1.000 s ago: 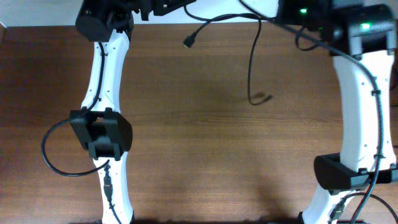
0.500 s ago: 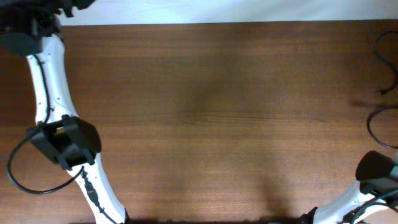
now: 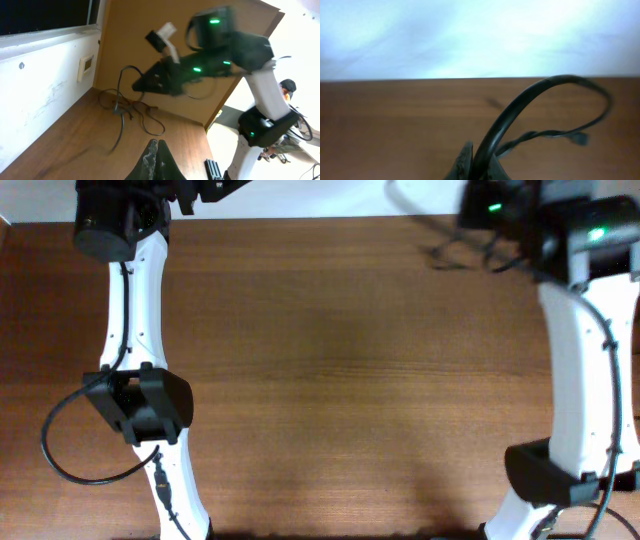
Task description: Untangle cables
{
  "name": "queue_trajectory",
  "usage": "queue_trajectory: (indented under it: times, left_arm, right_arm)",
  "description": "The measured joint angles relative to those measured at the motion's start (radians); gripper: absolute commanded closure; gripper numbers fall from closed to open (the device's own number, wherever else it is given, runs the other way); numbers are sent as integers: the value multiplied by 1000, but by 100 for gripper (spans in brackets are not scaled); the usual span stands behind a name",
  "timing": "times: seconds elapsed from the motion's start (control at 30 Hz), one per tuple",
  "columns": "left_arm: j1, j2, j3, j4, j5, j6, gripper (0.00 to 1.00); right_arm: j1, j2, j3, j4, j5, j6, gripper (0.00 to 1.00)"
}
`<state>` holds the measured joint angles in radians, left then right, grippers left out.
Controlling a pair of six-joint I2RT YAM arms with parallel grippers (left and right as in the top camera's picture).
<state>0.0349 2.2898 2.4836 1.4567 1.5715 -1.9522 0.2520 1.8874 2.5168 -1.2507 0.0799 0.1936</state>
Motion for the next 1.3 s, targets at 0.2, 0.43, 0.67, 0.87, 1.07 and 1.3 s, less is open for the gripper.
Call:
queue_trajectory:
  times: [0.2, 0.43, 0.67, 0.87, 1.07, 1.3]
  left_arm:
    - [-32, 3, 0, 13, 0, 4, 100]
    - [-177, 154, 13, 24, 0, 26, 98]
    - [-332, 245, 7, 19, 0, 126, 97]
    - [-419, 244, 8, 23, 0, 298, 91]
    - [-483, 245, 8, 11, 0, 486, 71]
    - [-496, 245, 8, -62, 0, 606, 56]
  right_arm:
    - [90, -73, 0, 9, 9, -40, 96]
    - [68, -116, 0, 27, 40, -45, 96]
    - [66, -116, 0, 16, 53, -46, 96]
    - [66, -116, 0, -11, 54, -48, 96]
    - [66, -116, 0, -25, 54, -48, 96]
    - [66, -116, 0, -34, 54, -47, 96]
